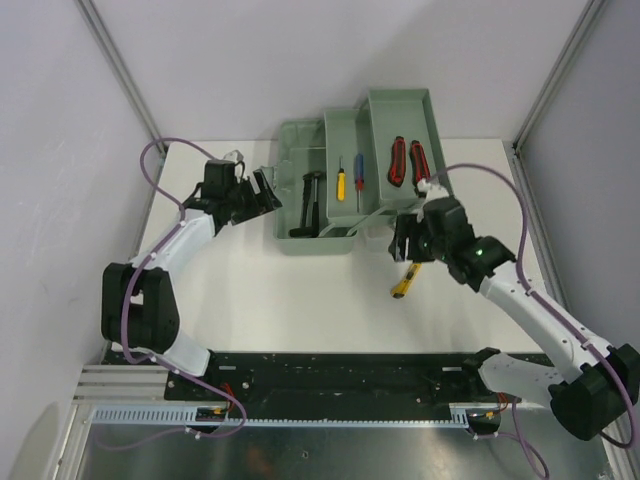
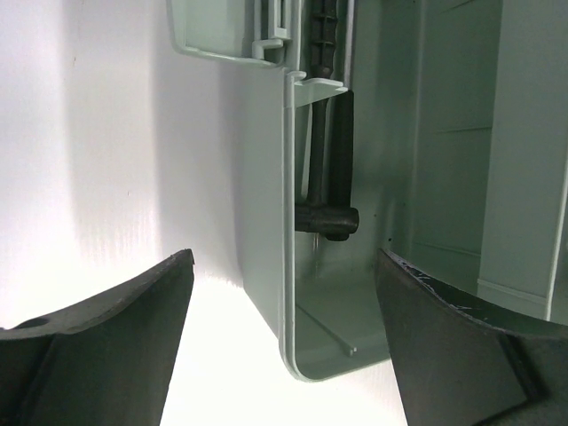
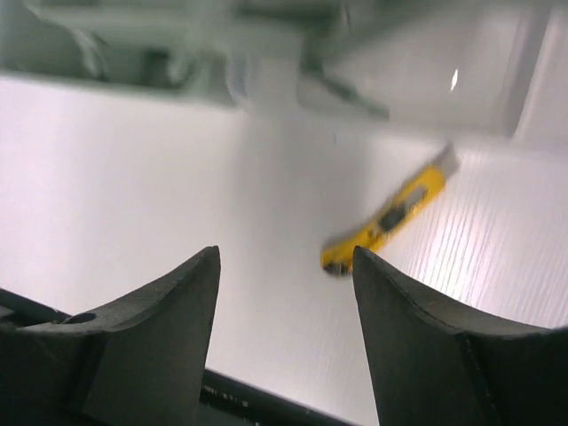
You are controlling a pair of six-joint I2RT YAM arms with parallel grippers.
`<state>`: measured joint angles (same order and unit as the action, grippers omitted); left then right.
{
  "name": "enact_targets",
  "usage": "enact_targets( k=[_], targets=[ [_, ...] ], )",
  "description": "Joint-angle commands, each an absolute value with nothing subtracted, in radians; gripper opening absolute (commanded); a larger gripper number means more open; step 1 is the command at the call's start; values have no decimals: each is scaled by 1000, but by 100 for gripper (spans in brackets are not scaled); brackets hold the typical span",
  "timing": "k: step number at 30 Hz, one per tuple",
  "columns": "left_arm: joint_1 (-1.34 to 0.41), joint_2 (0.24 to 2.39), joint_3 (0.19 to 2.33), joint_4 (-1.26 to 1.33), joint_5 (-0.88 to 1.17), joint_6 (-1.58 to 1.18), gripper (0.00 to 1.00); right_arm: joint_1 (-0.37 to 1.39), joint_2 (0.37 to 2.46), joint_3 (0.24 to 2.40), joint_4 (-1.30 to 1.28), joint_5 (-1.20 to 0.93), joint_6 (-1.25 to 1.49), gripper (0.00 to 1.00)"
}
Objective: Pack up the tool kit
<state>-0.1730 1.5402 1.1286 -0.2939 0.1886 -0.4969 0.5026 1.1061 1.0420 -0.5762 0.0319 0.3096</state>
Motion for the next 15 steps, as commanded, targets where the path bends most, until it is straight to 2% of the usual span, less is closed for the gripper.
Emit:
enact_targets(
  k=[1, 5, 7, 10, 15],
  targets=[
    [-164, 1552, 1153, -270, 197, -497, 86, 564, 1023, 901, -613, 190, 528, 66],
    [-164, 1551, 1146, -271, 186, -495, 86, 617, 982, 724, -566, 269, 637, 65],
    [-164, 1550, 1142, -270, 182, -494, 86, 678, 998, 674, -530, 388, 667, 65],
    [-164, 1546, 1138, -270, 180, -491, 86, 738, 1089, 652, -473, 537, 703, 67],
    [-164, 1533, 1136, -270, 173, -486, 86, 748, 1263, 649, -358, 599, 765, 74]
  ],
)
